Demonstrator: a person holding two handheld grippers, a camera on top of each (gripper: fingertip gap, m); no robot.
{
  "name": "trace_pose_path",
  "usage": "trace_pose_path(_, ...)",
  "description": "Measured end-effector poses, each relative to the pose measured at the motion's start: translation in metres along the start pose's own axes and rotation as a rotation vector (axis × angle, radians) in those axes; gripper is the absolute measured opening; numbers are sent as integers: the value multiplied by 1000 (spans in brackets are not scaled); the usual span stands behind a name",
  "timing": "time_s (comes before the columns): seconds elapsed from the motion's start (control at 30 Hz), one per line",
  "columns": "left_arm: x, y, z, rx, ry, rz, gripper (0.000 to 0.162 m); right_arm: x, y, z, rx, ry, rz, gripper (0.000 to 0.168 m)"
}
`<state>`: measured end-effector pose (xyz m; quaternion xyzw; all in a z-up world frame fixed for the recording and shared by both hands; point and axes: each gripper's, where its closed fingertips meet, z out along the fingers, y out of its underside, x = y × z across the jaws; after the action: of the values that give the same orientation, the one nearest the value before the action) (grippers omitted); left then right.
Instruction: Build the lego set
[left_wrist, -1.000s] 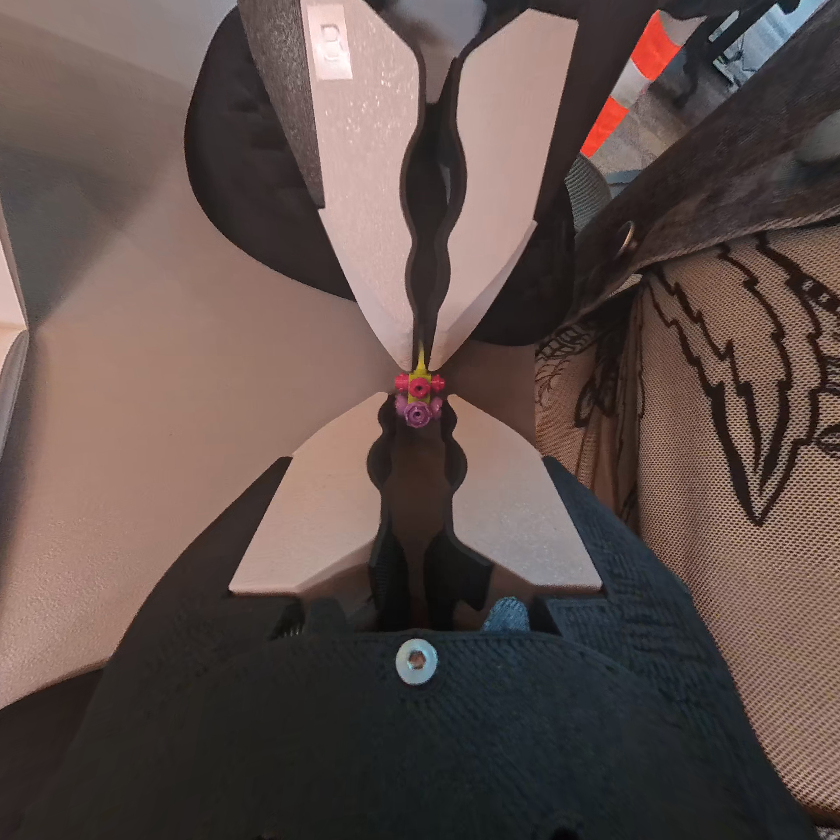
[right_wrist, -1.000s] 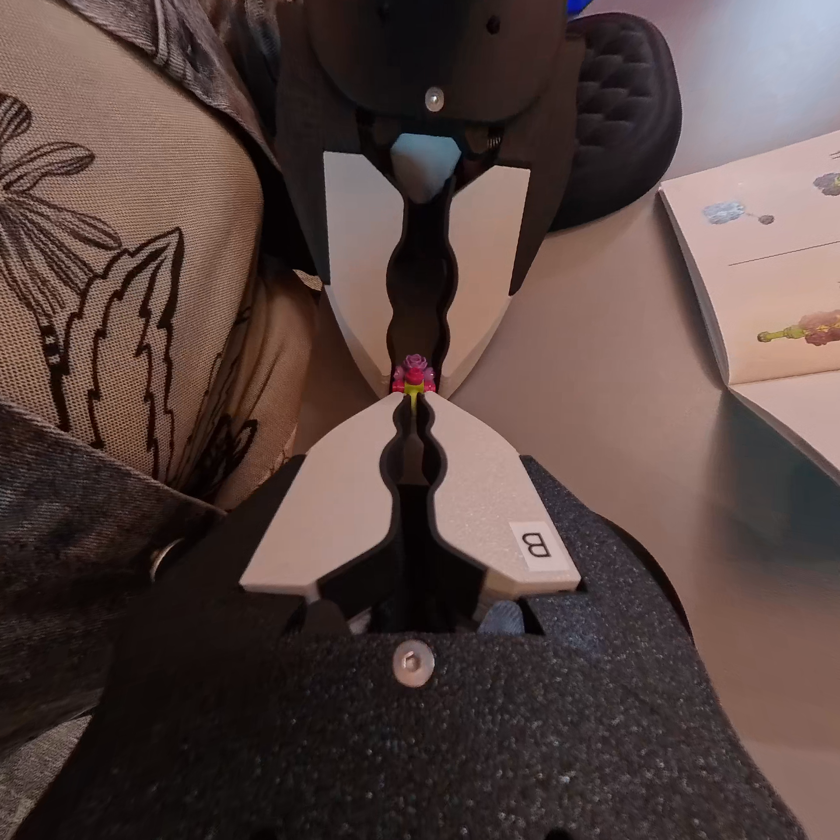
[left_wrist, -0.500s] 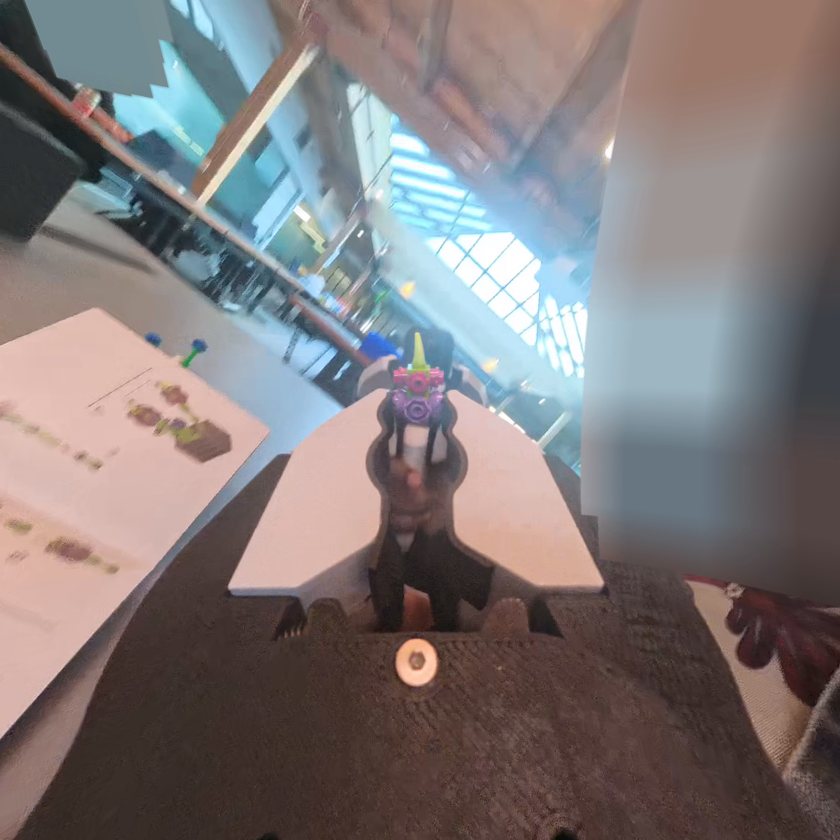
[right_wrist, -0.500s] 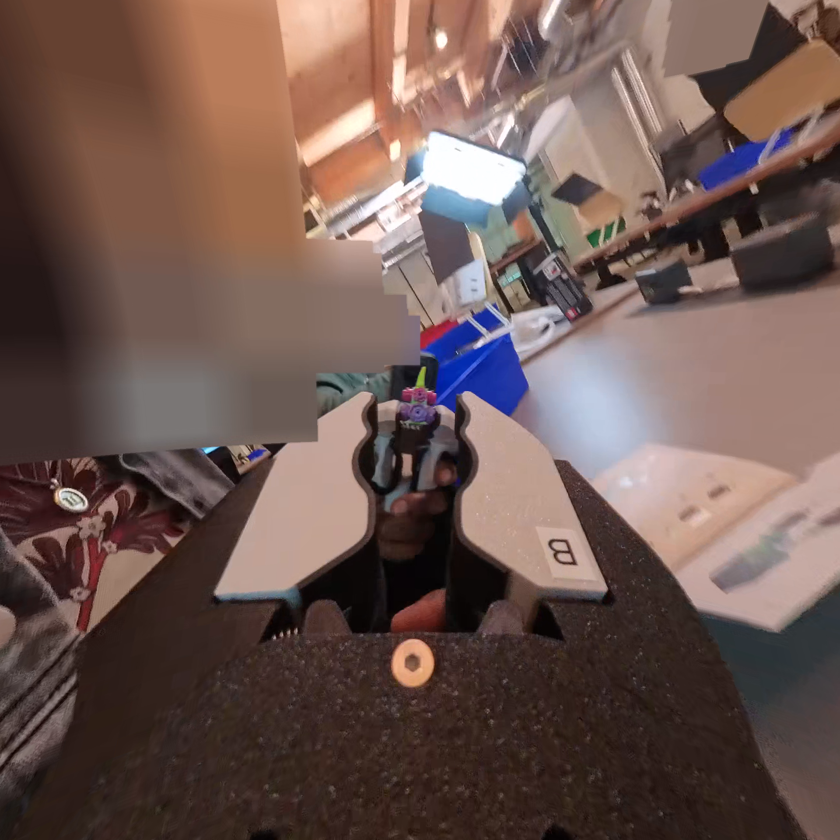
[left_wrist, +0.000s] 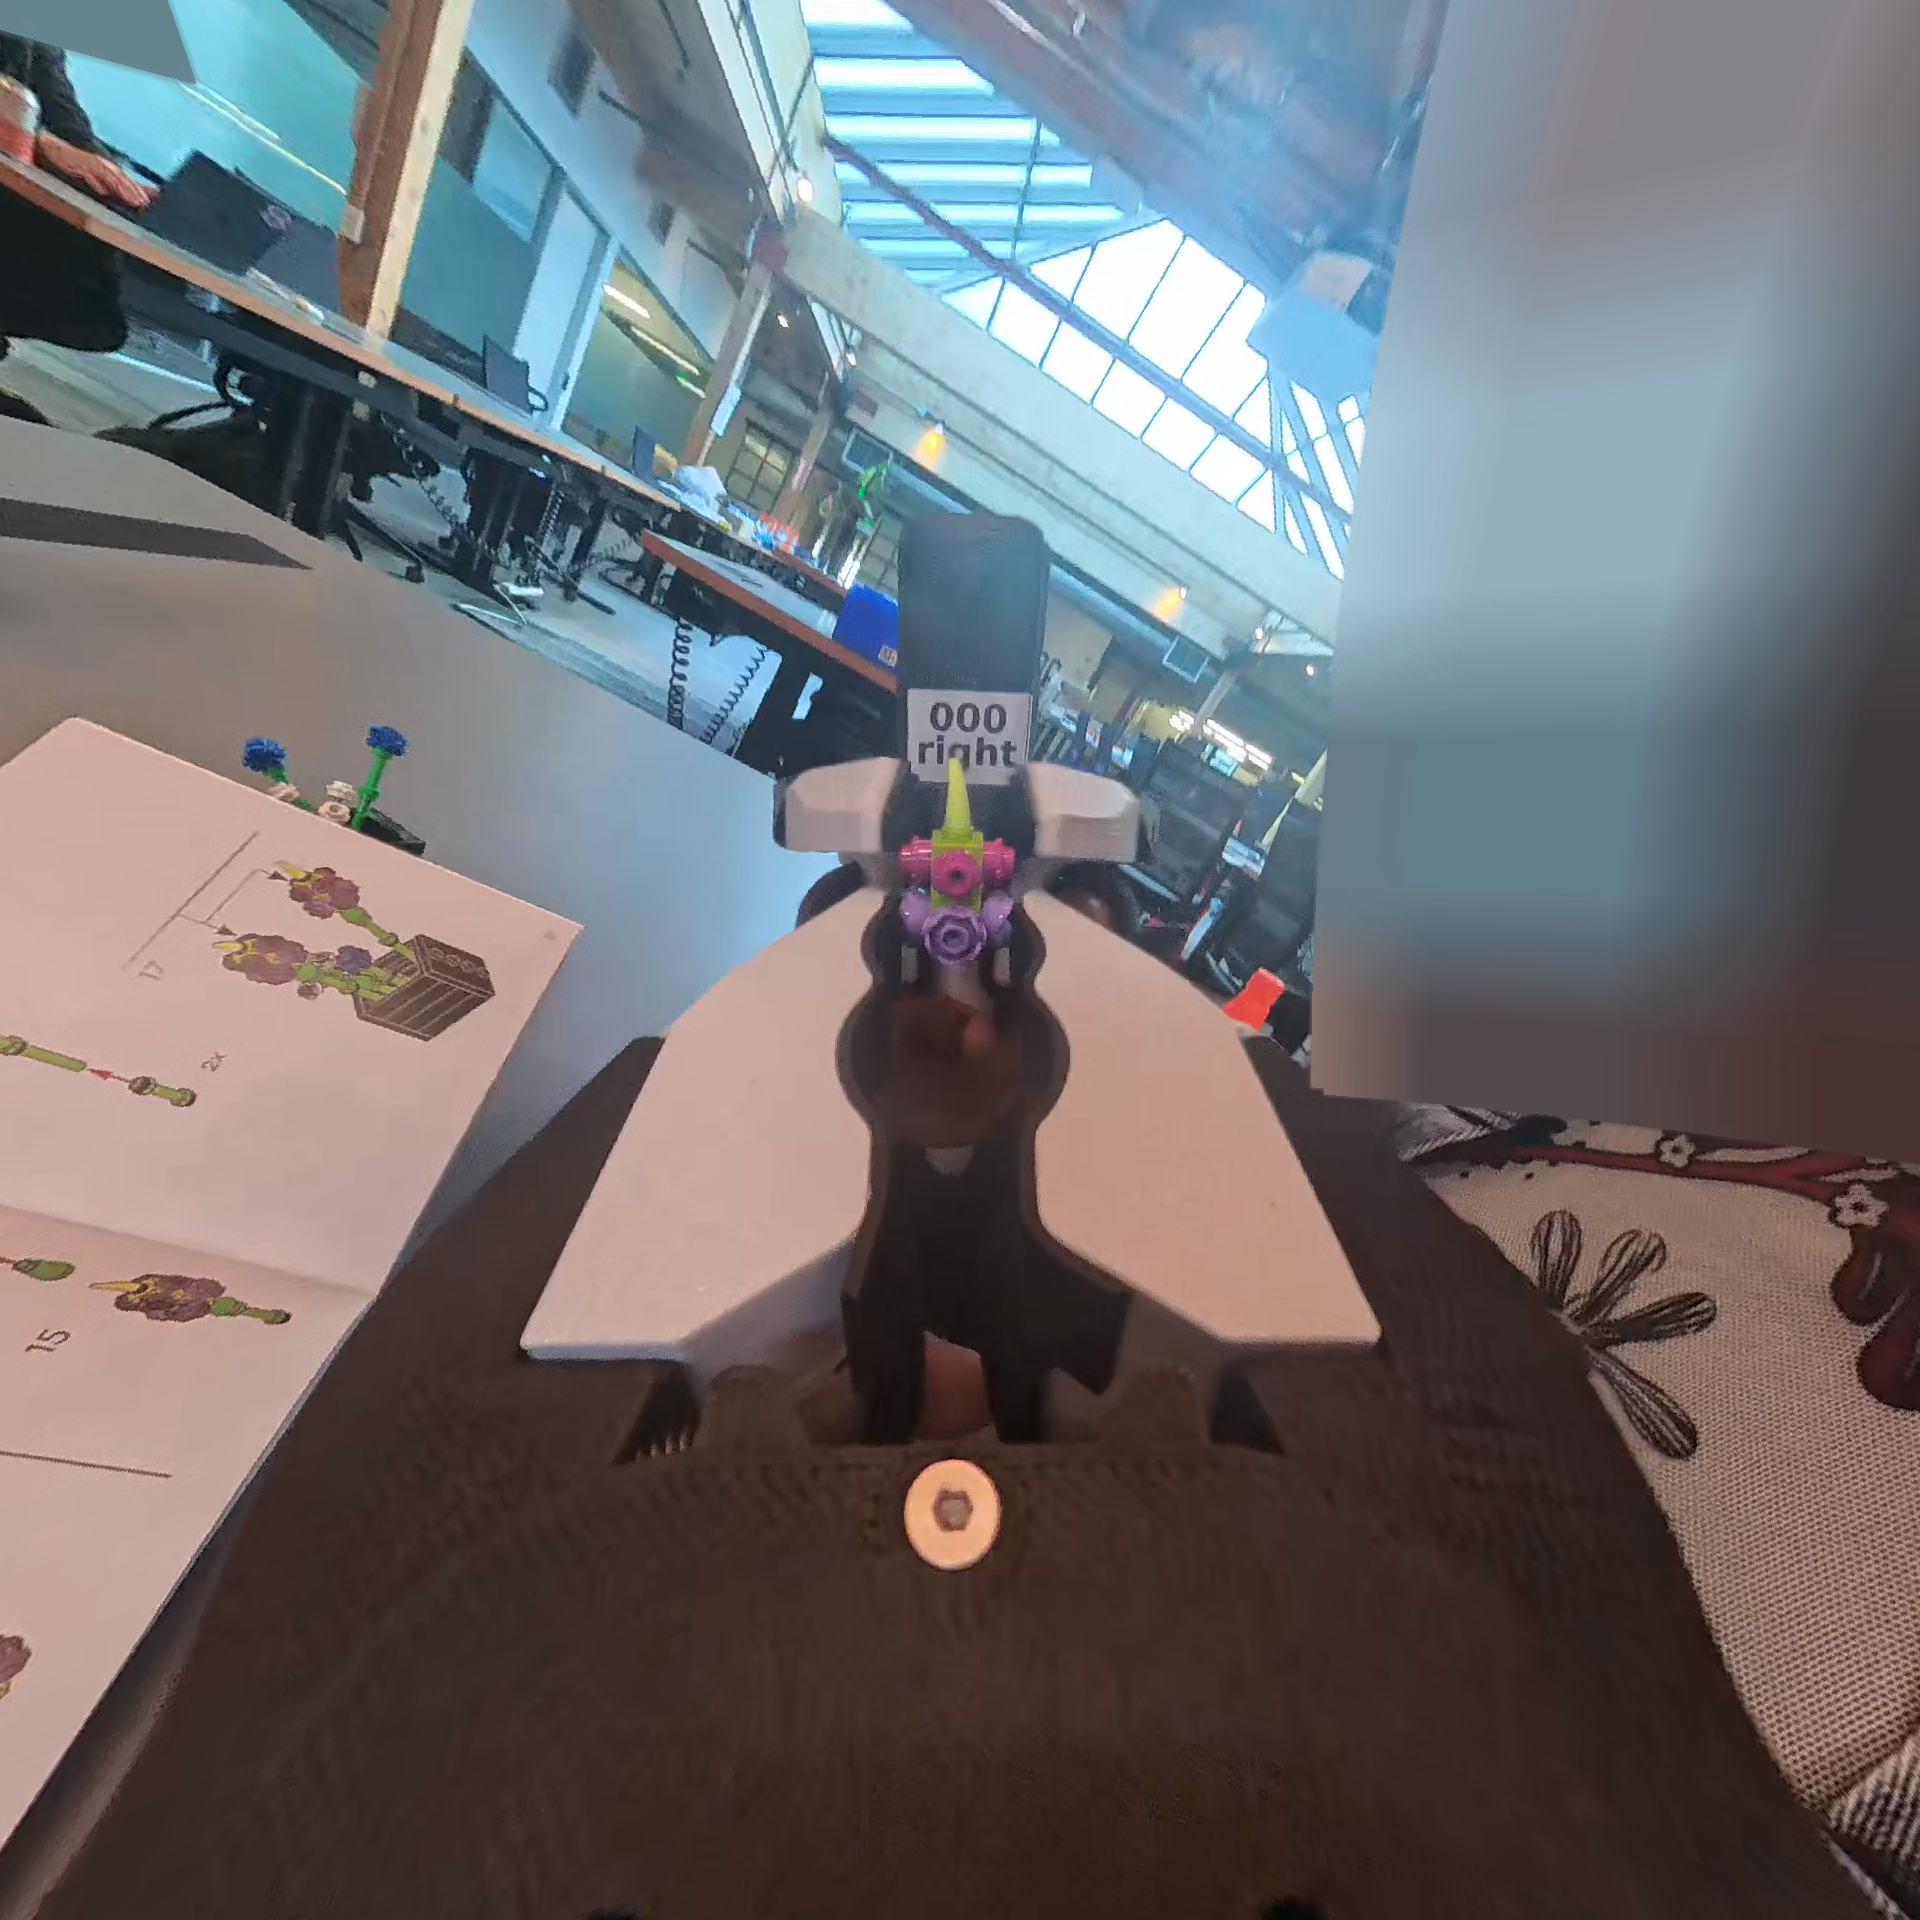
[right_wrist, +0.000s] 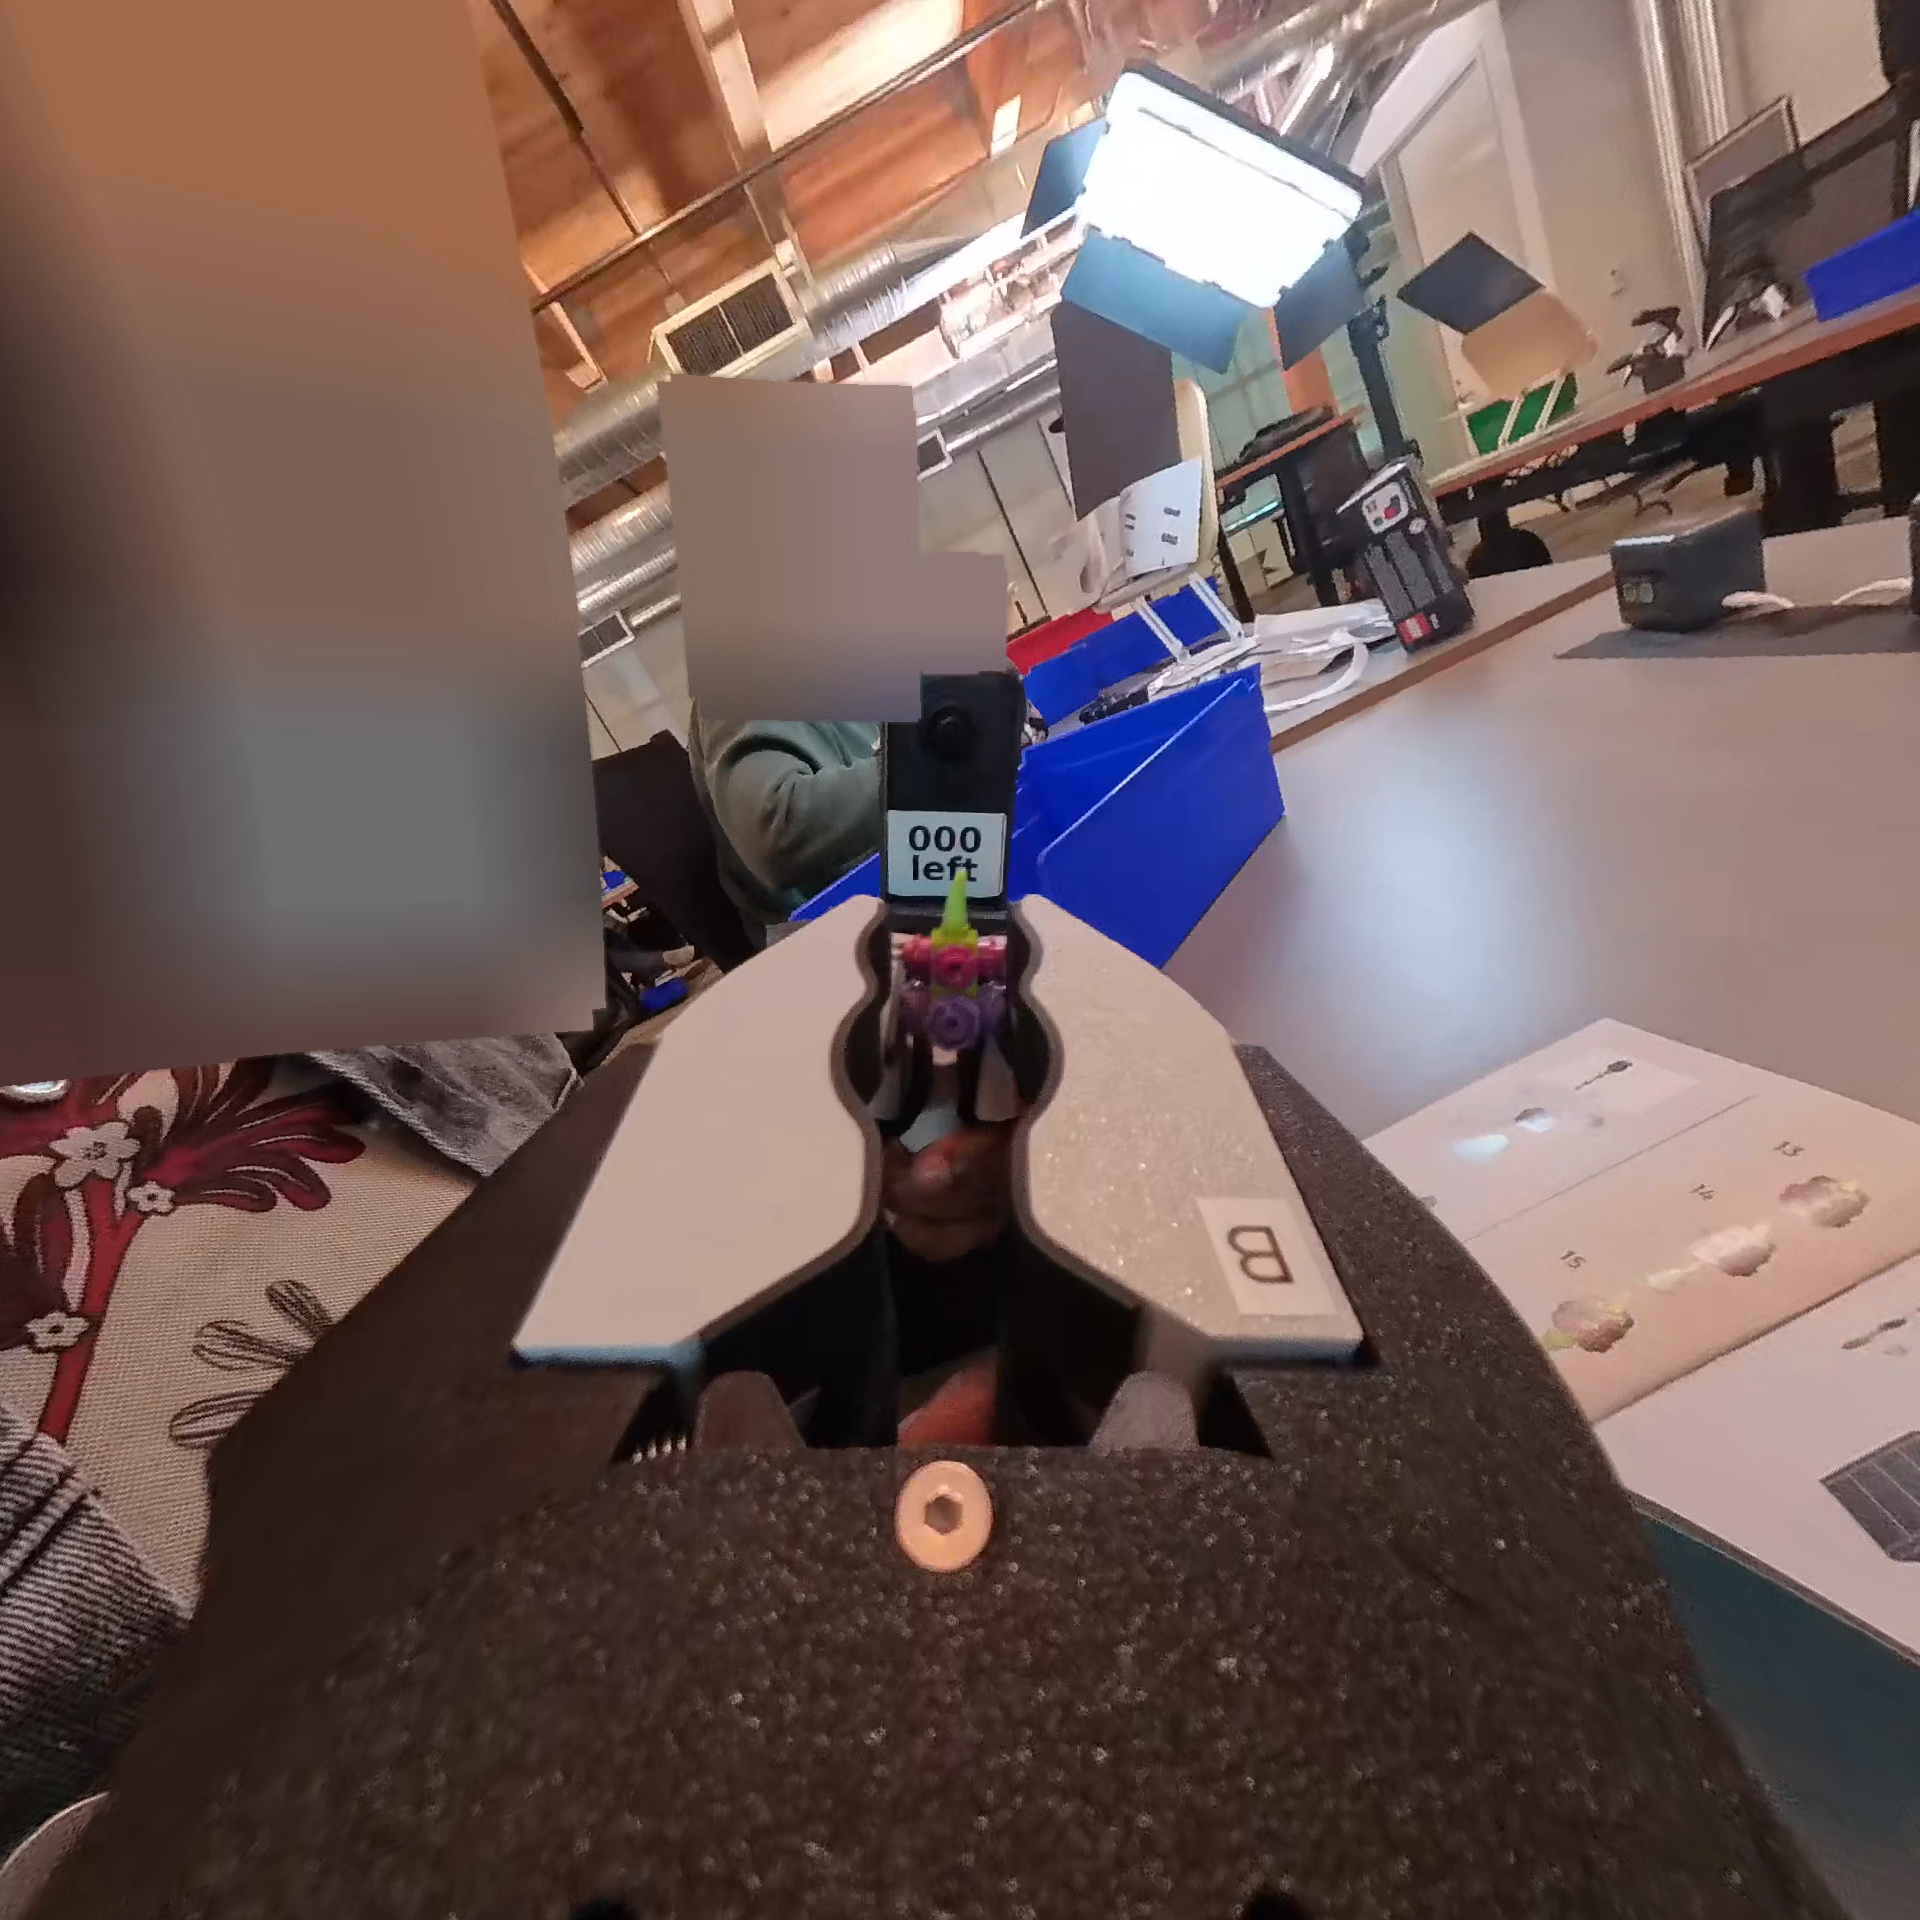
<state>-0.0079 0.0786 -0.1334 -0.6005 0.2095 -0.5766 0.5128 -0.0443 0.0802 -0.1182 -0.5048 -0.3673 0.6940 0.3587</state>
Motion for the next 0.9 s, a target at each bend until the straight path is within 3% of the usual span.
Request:
trace_pose_path(0.17, -3, 7, 1, -53, -55, 67, 19, 0, 0, -8, 18, 23, -53, 14)
trace_pose_path(0.33, -20, 5, -12, -92, -215, 281, 23, 8, -10, -21, 85, 39, -60, 9)
trace_pose_path(0.4, -18, 4, -13, -82, -204, 305, 2, 14, -3, -21, 63, 61, -53, 9)
trace_pose_path(0.47, -22, 12, -12, -128, -199, 276, 6, 18, 1, -20, 42, 76, -39, 9)
trace_pose_path(0.5, -23, 12, -12, -131, -199, 260, 19, 19, 1, -21, 39, 88, -41, 9)
trace_pose_path(0.57, -29, 7, -17, -114, -251, 259, 60, 21, -2, -24, 39, 106, -58, 9)
trace_pose_path(0.63, -38, -8, -29, -62, -369, 326, 113, 24, -1, -26, 29, 129, -77, 9)
trace_pose_path(0.67, -39, -17, -35, -19, -410, 390, 131, 27, 1, -28, 23, 139, -80, 9)
trace_pose_path(0.73, -29, -37, -43, 86, -429, 523, 144, 29, 4, -29, 19, 136, -70, 9)
trace_pose_path(0.9, -2, -71, -56, 239, -411, 734, 145, 32, 3, -31, 51, 132, -40, 9)
